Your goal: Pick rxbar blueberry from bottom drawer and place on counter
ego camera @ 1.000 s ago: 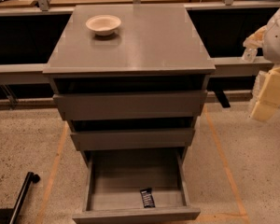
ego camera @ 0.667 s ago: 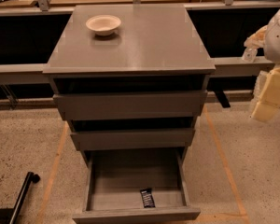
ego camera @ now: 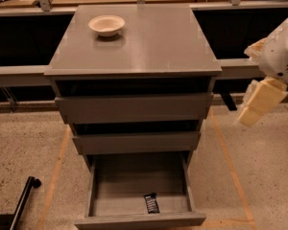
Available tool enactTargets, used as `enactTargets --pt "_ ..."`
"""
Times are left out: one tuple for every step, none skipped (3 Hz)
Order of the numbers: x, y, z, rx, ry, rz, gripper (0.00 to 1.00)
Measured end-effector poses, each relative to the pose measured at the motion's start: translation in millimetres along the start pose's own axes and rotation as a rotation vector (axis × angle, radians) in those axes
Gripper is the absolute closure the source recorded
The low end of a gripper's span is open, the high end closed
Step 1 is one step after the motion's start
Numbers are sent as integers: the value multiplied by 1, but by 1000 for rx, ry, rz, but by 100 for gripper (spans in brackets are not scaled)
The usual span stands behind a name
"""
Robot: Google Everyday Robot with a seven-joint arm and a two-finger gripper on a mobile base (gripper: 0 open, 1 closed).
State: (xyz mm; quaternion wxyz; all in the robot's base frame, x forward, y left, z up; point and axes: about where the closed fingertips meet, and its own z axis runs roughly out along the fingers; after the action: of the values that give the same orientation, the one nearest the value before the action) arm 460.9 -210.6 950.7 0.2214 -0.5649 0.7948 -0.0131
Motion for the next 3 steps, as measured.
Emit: enactTargets --pt "-13 -18 37 44 -61 48 0" --pt "-17 -25 34 74 -77 47 0" --pt "-14 -25 41 78 -73 70 0"
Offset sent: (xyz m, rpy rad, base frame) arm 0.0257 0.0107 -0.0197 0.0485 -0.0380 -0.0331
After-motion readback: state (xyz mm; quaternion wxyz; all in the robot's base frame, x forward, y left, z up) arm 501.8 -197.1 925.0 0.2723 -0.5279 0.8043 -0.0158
